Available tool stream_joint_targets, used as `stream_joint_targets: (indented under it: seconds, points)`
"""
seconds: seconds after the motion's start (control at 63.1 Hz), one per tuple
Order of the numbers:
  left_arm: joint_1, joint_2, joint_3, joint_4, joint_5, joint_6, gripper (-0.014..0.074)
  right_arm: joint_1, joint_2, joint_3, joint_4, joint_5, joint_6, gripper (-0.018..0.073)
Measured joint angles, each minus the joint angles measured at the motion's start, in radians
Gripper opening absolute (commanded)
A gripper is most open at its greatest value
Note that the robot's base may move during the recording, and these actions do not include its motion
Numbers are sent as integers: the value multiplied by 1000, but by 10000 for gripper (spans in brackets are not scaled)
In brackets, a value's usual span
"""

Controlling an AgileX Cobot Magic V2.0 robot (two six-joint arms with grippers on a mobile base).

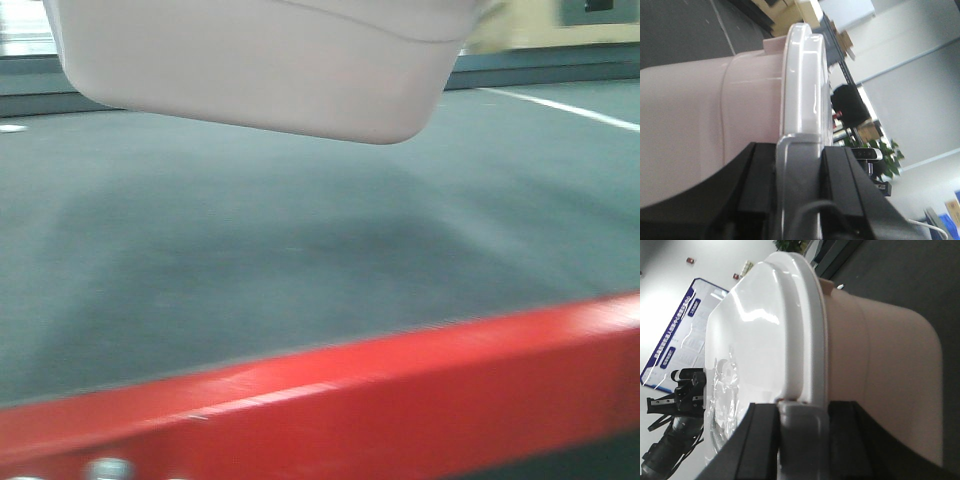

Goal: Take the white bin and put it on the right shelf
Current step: 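Hold the bin raised while the base turns away from the table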

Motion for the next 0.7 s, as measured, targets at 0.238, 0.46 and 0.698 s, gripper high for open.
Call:
stream_joint_targets:
  seconds: [0.238,0.46,0.698]
  points:
    - [0,0,0,0,0,0,-104,0,0,0,0,-2,0,172]
    - [0,0,0,0,0,0,-104,0,0,0,0,-2,0,172]
    - [0,0,0,0,0,0,-104,0,0,0,-1,-2,0,172]
